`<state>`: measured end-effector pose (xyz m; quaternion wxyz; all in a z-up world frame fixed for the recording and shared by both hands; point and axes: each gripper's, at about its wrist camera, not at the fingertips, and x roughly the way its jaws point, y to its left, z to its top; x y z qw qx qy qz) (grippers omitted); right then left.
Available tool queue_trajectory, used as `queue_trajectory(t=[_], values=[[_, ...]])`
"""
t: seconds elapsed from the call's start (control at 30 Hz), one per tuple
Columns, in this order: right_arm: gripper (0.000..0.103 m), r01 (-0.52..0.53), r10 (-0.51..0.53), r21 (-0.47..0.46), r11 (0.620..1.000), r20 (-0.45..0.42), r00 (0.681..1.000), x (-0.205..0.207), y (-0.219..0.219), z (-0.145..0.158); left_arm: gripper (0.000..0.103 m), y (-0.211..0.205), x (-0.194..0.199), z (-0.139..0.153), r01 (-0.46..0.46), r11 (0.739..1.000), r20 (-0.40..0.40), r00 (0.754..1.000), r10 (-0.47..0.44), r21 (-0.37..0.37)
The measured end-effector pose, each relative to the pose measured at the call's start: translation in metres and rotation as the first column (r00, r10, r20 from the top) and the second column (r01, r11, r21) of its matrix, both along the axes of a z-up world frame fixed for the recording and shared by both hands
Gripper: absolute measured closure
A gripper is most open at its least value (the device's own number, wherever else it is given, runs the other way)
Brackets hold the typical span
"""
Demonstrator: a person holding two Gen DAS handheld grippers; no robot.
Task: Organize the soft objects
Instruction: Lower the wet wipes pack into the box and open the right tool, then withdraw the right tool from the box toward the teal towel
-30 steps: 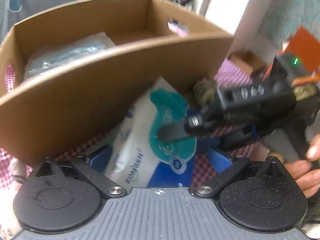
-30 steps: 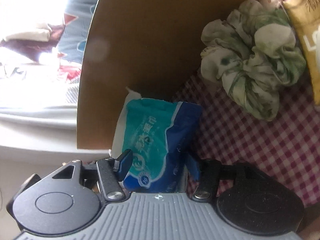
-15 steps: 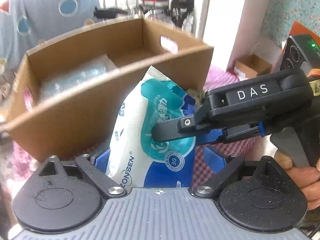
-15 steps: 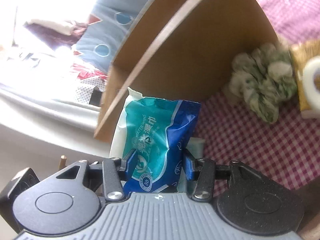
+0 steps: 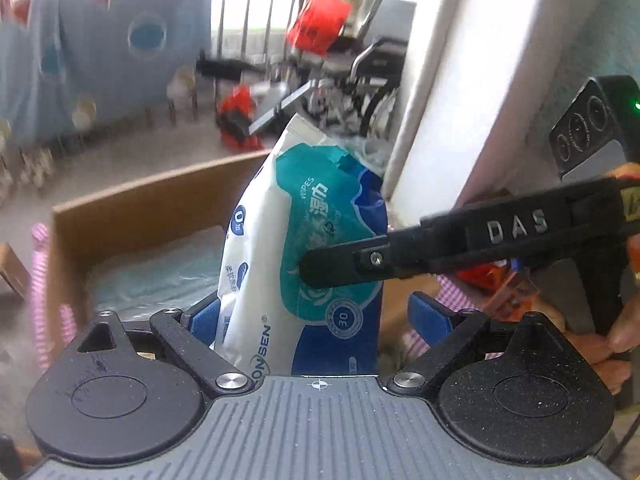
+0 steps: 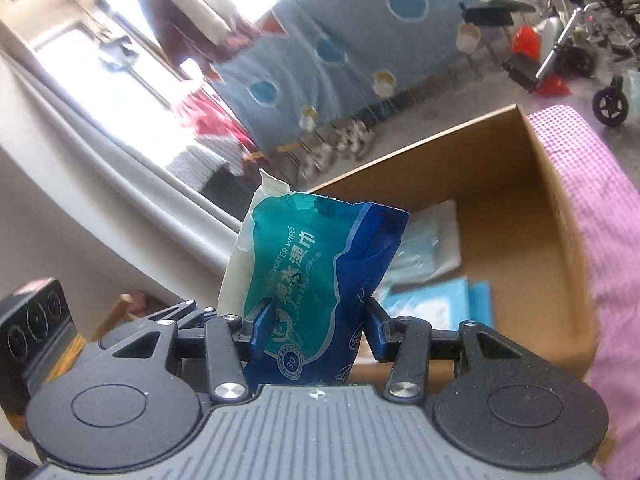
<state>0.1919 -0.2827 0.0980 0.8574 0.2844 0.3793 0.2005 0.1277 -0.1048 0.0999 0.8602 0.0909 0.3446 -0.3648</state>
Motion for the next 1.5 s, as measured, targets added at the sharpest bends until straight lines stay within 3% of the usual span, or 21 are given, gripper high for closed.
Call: queue_trajectory(t=[0.13, 0.33, 0.57, 0.67, 0.8, 1.07, 1.23, 1.33, 1.5], values=[[0.052, -0.060, 0.050, -0.088, 0.994, -0.120, 0.992, 0.070, -0.008, 0.000, 0.009, -0.024, 0.068, -0.005, -0.003, 1.000, -0.176, 0.984, 0.001, -0.015], [0.052, -0.118, 0.059, -0.204, 0.972, -0.273, 0.960, 0.146, -0.014, -0.026, 0.009, -0.061, 0.165, -0.052, -0.048, 0.999, -0.432, 0.901, 0.036, -0.017], [0.052, -0.197, 0.061, -0.359, 0.913, -0.357, 0.932, 0.199, -0.007, -0.058, 0.009, -0.089, 0.212, -0.104, -0.061, 0.998, -0.563, 0.824, 0.059, 0.015], [0.052, -0.225, 0.043, -0.416, 0.881, -0.402, 0.914, 0.212, -0.002, -0.079, 0.009, -0.098, 0.233, -0.122, -0.071, 0.997, -0.590, 0.804, 0.074, 0.028], [0.054, -0.268, 0.048, -0.497, 0.825, -0.411, 0.910, 0.214, 0.011, -0.097, 0.008, -0.106, 0.246, -0.145, -0.075, 0.995, -0.650, 0.754, 0.099, 0.065], [0.053, -0.255, 0.059, -0.575, 0.777, -0.338, 0.939, 0.216, 0.025, -0.087, 0.005, -0.114, 0.249, -0.152, -0.074, 0.995, -0.653, 0.750, 0.104, 0.073], [0.052, -0.182, 0.050, -0.584, 0.791, -0.235, 0.971, 0.208, 0.022, -0.055, 0.005, -0.114, 0.244, -0.146, -0.062, 0.998, -0.655, 0.753, 0.064, 0.025], [0.052, -0.130, 0.040, -0.557, 0.820, -0.170, 0.985, 0.198, 0.012, -0.034, 0.005, -0.114, 0.242, -0.143, -0.069, 0.997, -0.652, 0.755, 0.065, 0.020], [0.052, -0.031, 0.007, -0.493, 0.870, -0.051, 0.999, 0.167, -0.011, 0.009, 0.005, -0.098, 0.229, -0.119, -0.078, 0.997, -0.612, 0.789, 0.059, -0.006]])
